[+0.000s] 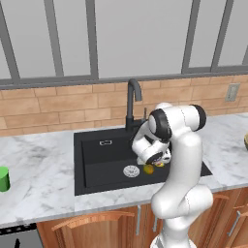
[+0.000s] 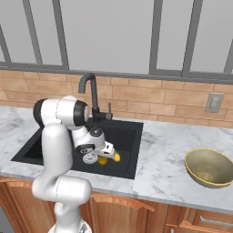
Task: Remove the lemon and orange from the sink. Then move the bowl and cup from the counter to the sink for washing.
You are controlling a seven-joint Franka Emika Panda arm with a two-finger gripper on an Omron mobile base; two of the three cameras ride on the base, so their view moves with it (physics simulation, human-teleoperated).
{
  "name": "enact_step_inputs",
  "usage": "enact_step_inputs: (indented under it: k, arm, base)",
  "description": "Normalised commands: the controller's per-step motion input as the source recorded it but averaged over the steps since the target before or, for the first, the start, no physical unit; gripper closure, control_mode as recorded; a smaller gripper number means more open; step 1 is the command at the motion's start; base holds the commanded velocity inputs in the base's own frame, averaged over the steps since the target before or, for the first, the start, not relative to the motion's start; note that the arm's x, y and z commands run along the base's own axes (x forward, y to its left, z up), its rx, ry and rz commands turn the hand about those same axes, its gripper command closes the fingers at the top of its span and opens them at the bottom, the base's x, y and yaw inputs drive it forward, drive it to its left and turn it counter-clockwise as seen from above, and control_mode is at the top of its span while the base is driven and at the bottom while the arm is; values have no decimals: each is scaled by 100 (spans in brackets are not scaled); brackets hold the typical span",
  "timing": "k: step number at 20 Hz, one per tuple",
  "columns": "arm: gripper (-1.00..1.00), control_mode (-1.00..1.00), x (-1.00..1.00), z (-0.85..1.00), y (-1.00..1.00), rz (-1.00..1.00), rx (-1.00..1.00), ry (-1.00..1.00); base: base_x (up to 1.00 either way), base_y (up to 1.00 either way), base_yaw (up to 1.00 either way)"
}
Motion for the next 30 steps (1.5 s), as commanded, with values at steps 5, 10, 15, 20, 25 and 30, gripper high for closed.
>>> enact_step_inputs:
  k: [5, 10, 15, 20, 25, 30]
  arm:
    - [-100, -100, 11, -20, 0, 0, 0, 0]
    - [-100, -100, 12, -18, 0, 0, 0, 0]
    - [-100, -100, 11, -18, 0, 0, 0, 0]
    - [-100, -100, 12, -18, 0, 0, 0, 0]
    - [-100, -100, 13, -15, 0, 0, 0, 0]
    - [-100, -100, 12, -17, 0, 0, 0, 0]
  base:
    - [0, 0, 0]
    - [0, 0, 0]
    - [0, 0, 0]
    - [0, 0, 0]
    - [0, 0, 0]
    - [0, 0, 0]
